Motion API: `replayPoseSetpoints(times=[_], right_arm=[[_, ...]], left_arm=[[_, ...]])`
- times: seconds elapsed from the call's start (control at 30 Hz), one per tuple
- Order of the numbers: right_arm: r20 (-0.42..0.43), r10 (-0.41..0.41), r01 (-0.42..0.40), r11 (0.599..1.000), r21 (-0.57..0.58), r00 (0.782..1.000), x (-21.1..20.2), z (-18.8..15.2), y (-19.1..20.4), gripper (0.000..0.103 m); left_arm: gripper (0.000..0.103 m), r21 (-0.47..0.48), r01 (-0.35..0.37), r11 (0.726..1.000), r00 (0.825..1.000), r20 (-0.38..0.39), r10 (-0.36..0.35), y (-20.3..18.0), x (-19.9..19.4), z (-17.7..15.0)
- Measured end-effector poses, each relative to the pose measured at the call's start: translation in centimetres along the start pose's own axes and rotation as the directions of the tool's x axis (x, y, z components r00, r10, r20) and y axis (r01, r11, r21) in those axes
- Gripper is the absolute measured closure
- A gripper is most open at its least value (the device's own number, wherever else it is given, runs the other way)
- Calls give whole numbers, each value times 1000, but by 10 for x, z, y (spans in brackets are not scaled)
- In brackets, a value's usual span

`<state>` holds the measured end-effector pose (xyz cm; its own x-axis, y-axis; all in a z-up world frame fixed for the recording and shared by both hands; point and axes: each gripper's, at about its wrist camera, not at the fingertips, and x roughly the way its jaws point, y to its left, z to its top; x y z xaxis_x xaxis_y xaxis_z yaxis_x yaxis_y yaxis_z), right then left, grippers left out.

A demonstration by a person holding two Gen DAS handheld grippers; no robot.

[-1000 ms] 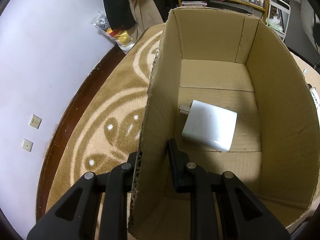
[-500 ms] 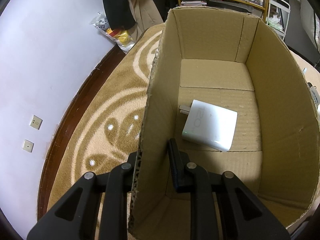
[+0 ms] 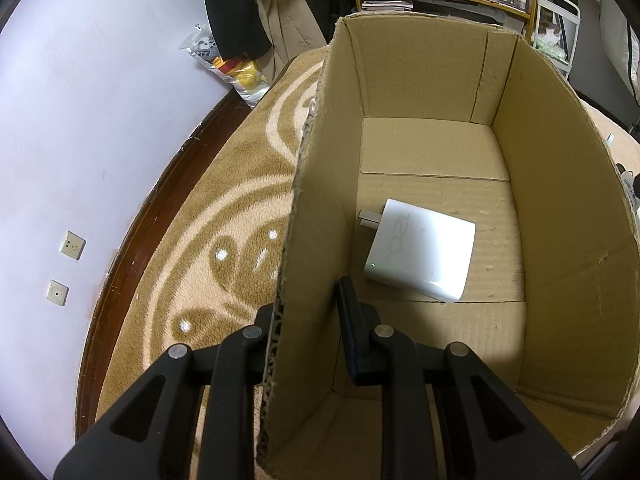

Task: Organize rigid objects
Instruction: 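Move the right gripper back to the items beside the white tube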

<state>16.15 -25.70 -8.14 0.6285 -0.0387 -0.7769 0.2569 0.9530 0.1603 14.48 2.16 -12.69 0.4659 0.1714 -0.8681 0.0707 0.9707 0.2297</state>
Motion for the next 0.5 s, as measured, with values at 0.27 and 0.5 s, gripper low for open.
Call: replayPoseSetpoints(times=[0.27, 0.5], right_arm=[[-20, -20, 21, 999, 24, 1000, 21, 1, -7, 0], [0, -24, 24, 1000, 18, 1000, 28, -3, -6, 4]], left_arm=[[83, 4, -3, 1000, 1000, 1, 3, 0, 0, 0], [83, 3, -4, 1000, 1000, -1, 4, 1, 0, 1]])
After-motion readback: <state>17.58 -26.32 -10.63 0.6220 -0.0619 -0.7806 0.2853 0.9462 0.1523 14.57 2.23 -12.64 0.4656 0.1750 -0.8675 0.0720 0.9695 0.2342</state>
